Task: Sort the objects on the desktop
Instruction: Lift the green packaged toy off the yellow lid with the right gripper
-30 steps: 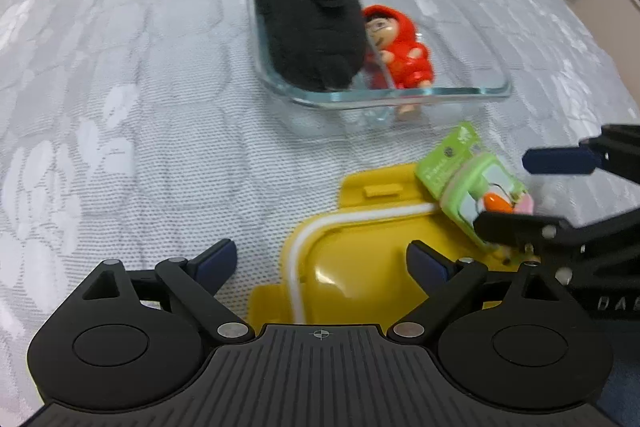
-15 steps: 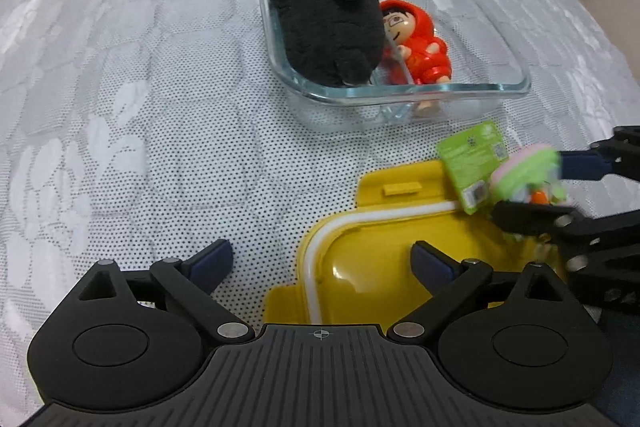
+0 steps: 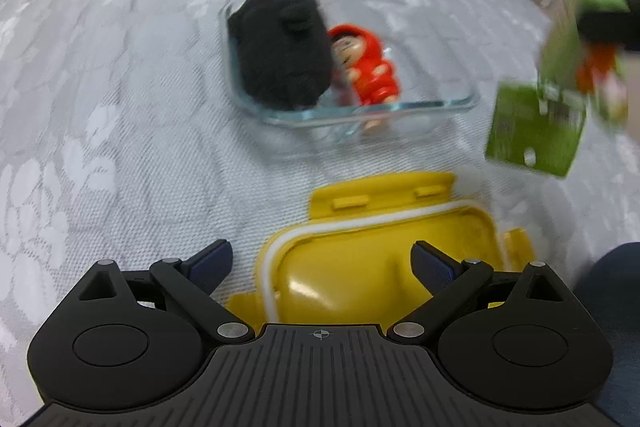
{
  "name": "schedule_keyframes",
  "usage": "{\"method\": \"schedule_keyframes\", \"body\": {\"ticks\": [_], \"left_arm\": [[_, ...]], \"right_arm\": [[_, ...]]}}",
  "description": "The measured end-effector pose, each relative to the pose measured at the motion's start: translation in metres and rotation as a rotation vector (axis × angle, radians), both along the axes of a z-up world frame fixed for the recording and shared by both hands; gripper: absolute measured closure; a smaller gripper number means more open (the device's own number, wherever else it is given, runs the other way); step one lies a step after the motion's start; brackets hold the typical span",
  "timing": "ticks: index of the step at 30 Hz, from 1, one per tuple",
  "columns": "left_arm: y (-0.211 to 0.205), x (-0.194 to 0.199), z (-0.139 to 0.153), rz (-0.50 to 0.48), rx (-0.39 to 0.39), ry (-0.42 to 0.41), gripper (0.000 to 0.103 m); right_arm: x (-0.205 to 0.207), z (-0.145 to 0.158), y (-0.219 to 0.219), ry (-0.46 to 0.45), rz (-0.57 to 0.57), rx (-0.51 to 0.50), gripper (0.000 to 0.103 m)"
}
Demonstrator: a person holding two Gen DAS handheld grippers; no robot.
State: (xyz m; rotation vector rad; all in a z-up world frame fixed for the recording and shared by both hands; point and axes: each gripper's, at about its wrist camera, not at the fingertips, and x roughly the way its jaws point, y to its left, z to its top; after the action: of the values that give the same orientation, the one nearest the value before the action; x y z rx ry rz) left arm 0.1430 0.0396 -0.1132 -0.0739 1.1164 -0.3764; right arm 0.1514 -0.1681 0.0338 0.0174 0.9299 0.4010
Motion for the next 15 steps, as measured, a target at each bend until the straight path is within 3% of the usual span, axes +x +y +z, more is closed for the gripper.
{"method": "schedule_keyframes", "body": {"ticks": [7, 10, 15], "left_arm": [[-0.001, 0.001, 0.002, -0.010, -0.028, -0.001, 0.004], [-0.002, 0.001, 0.002, -0.011, -0.033, 0.004, 0.004], [0.002, 0.001, 0.000, -0.005, -0.041, 0.012, 0.004]], "right_arm": [[0.021, 0.041, 0.003, -0.123, -0.036, 0.015, 0.051], [0.042, 0.034, 0.003, -0.133, -0.088, 0.018, 0.051], [0.078, -0.004, 0.000, -0.043, -0.172, 0.036, 0.051]]}}
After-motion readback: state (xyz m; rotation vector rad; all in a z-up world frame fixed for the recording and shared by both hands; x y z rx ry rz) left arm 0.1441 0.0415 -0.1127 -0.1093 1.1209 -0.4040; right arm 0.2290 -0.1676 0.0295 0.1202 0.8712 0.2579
